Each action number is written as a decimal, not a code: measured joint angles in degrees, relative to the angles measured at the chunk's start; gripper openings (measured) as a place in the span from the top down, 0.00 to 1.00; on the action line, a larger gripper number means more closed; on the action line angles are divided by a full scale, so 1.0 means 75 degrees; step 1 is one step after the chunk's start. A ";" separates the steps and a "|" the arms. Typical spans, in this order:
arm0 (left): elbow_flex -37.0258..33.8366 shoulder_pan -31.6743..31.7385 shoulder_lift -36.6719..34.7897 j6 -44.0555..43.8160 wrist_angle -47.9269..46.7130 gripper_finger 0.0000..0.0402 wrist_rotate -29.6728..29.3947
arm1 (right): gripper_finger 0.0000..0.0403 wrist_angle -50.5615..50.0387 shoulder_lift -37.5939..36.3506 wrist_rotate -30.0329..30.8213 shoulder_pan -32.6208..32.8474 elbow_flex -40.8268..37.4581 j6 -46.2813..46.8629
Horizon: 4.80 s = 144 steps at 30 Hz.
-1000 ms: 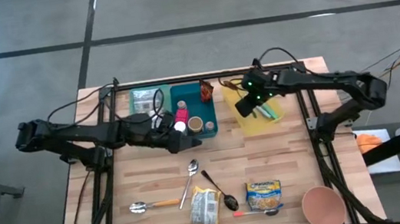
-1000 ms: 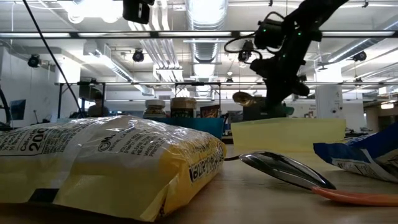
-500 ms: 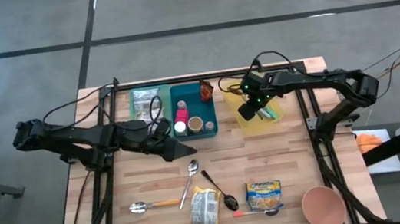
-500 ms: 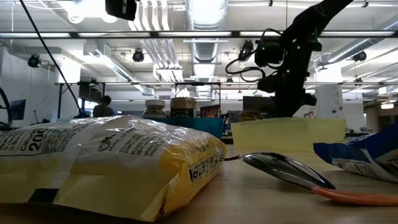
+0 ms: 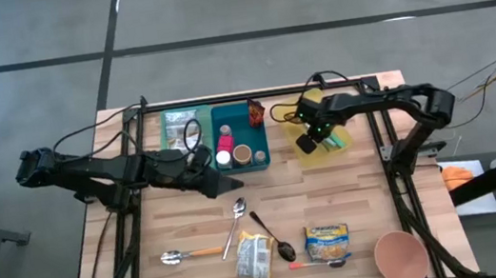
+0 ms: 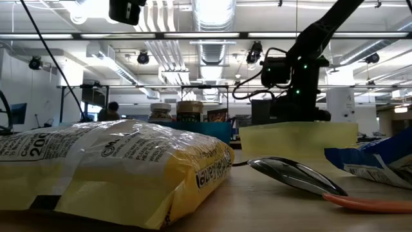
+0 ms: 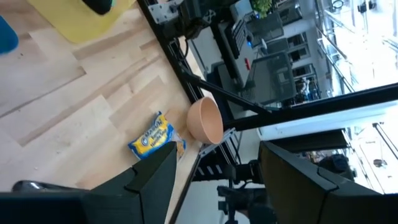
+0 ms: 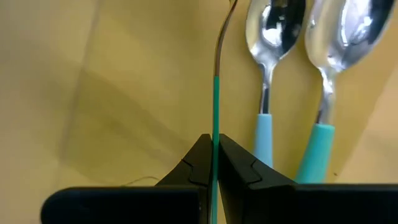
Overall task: Pick & Place Food Item
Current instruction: Put the green spoon into the yellow bin, then put the silver spoon into the yellow bin
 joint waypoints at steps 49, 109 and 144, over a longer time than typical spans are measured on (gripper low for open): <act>0.0379 -0.0696 0.1790 -0.1325 -0.3220 0.42 -0.0196 | 0.28 -0.0879 -0.3046 0.0160 0.0343 0.0098 0.0498; 0.1958 -0.0860 0.5441 -0.1091 -0.4835 0.34 -0.0104 | 0.28 -0.0887 -0.3880 0.0073 0.1562 -0.0007 0.1067; 0.1944 -0.0813 0.5728 -0.0285 -0.4810 0.97 0.0164 | 0.28 -0.0884 -0.3883 -0.0297 0.1658 -0.0007 0.1042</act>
